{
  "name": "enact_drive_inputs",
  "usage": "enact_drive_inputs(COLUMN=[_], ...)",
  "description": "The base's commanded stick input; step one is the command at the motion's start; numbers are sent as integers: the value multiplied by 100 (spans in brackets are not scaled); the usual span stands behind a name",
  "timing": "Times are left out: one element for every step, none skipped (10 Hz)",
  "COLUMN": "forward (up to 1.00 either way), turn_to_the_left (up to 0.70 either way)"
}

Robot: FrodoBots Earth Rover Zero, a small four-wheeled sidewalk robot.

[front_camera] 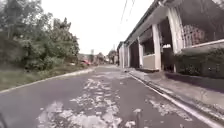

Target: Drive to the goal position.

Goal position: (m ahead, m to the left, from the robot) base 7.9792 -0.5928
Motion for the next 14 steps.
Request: enact_drive_inputs(forward=[70,70,70,70,70,70,70,70,70,70,70,70,70,70], turn_to_the_left=[0,0,0,0,0,0,0,0,0,0,0,0,0,0])
